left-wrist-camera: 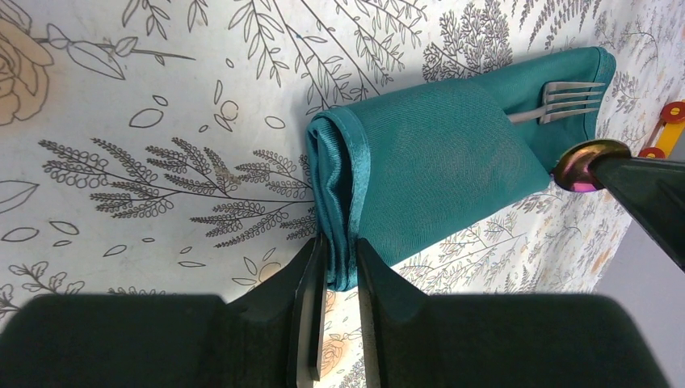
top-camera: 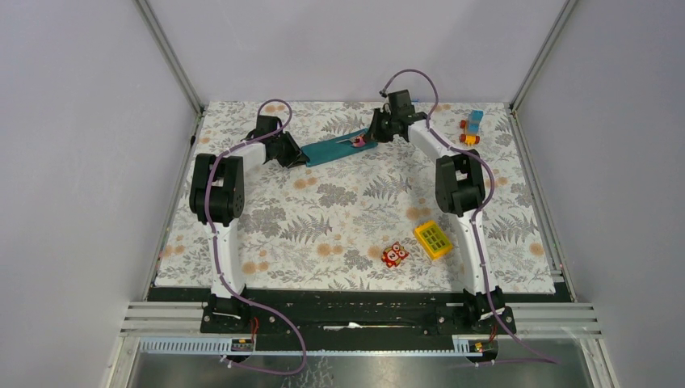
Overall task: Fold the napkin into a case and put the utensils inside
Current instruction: Insert the spoon into the folded napkin.
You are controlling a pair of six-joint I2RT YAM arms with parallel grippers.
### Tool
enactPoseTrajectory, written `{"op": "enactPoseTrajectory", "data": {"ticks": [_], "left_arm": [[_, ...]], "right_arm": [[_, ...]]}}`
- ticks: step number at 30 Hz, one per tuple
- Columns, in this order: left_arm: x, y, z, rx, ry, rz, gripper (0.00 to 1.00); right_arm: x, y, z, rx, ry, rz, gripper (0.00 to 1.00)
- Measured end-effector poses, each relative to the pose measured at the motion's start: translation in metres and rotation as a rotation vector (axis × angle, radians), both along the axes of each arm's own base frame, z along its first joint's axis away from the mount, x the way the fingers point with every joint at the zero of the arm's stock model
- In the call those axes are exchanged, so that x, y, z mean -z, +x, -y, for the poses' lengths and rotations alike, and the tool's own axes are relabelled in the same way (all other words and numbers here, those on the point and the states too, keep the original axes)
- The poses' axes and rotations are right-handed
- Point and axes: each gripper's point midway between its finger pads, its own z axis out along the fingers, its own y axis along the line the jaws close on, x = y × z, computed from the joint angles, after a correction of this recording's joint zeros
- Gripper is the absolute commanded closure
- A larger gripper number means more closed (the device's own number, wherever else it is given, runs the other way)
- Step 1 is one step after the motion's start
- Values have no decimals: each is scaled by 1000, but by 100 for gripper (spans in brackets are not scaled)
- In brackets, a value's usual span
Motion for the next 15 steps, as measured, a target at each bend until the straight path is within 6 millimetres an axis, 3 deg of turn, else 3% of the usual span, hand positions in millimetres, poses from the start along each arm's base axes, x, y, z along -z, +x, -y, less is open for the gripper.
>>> {"op": "enactPoseTrajectory", "data": {"ticks": [6,10,15], "left_arm": [[-1,1,1,2,-2,6,70],[-1,1,1,3,-4,8,67],[-4,2,2,8,-4,19,57]], "right_arm": [[18,1,-5,9,28,-30,83],[29,-1,-5,12,29,-51,68],[23,1,-7,12,13,-40,44]]}}
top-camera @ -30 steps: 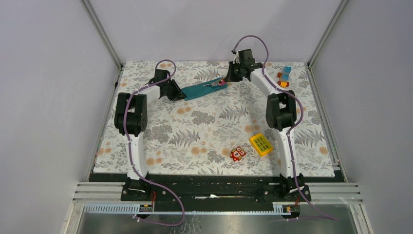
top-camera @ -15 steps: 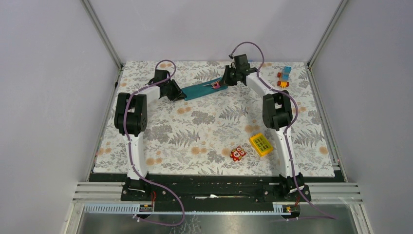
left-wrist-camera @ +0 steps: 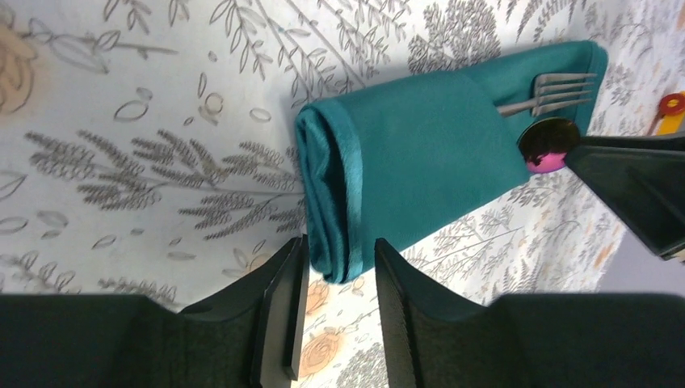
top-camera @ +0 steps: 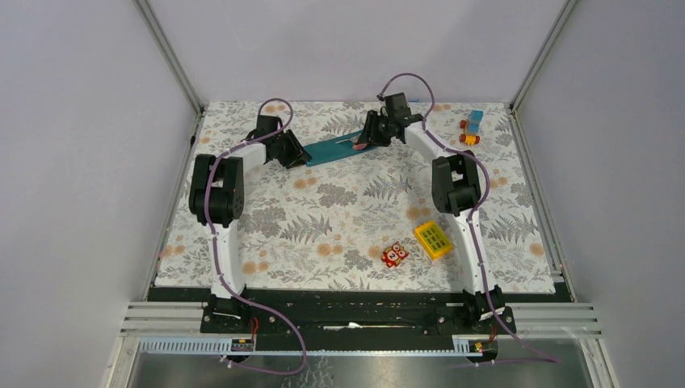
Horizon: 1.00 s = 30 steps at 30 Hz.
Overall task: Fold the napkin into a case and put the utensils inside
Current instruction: Insert the spoon into the folded napkin, then reset both arms
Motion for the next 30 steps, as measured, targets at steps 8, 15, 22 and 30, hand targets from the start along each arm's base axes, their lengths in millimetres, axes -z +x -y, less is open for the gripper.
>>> {"op": "enactPoseTrajectory", "data": {"ticks": [8,15,22,30], "left_arm": [[-25,-44,-16,-3,57,6,53],[-127,-120,-7,84,80,194,48],[-292,-222,26,270,-45,642,38],[-425,-335,0,276,-91,1097,1]], "right_arm": [[-29,-12,38,60,-225,4,32],[-140,-103,87,110,-329,78,26],[-248,-267,90,-24,-99,271,5],[-334,-364,134,39,48,503,0]]}}
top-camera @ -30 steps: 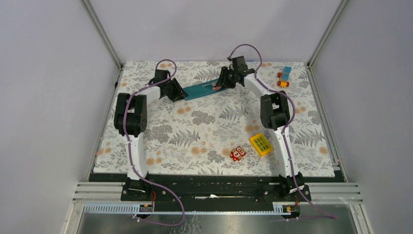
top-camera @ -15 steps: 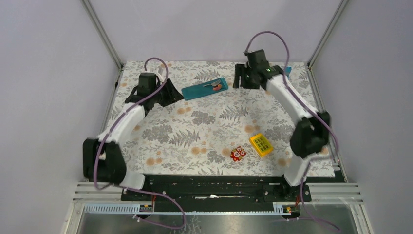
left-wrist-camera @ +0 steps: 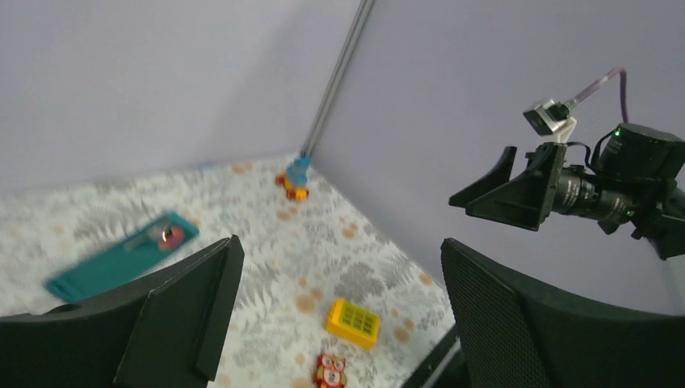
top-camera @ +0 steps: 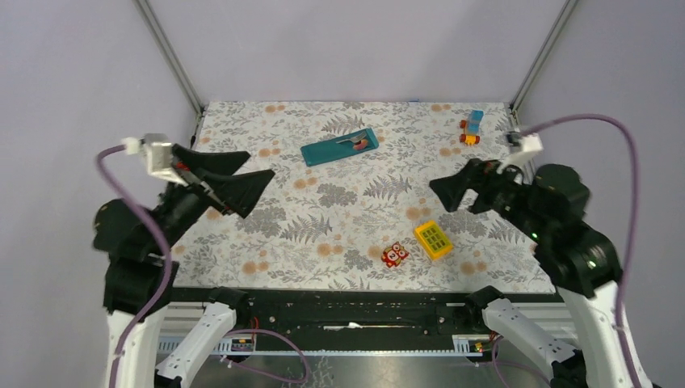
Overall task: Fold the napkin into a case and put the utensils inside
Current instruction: Reset both arms
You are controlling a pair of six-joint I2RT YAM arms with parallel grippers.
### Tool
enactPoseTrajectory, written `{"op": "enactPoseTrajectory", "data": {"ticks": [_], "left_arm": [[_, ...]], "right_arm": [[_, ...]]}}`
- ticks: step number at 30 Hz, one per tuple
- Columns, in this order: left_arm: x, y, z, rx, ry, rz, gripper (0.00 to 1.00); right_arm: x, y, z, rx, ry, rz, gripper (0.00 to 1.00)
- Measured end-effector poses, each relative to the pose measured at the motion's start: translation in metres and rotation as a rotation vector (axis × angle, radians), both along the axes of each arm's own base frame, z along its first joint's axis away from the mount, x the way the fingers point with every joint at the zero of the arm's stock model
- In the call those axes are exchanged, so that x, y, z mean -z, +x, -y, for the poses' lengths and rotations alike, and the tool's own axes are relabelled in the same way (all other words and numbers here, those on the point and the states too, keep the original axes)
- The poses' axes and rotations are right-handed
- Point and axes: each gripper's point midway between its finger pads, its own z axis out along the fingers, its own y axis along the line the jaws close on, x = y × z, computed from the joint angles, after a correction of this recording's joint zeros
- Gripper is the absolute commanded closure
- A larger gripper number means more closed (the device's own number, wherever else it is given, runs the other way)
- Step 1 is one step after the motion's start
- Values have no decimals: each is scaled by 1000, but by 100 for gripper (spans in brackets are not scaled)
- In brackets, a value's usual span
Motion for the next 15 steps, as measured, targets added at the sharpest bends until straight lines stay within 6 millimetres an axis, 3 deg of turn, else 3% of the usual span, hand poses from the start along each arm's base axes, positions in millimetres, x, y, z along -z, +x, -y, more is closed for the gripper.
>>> {"op": "enactPoseTrajectory", "data": {"ticks": [4,7,11,15], "left_arm": [[-59,-38,-15,-39,-13,184,1],[-81,-50,-26,-89,-11,252,1],[-90,-49,-38,-164,-1,278,1],[-83,-40,-47,-229,6,249,1]], "right_arm": [[-50,-25,33,111,20,117,0],[-83,-37,54,189,35,200,0],[-107,-52,77,262,39,273,1],[-111,-63,91,303,39,321,0]]}}
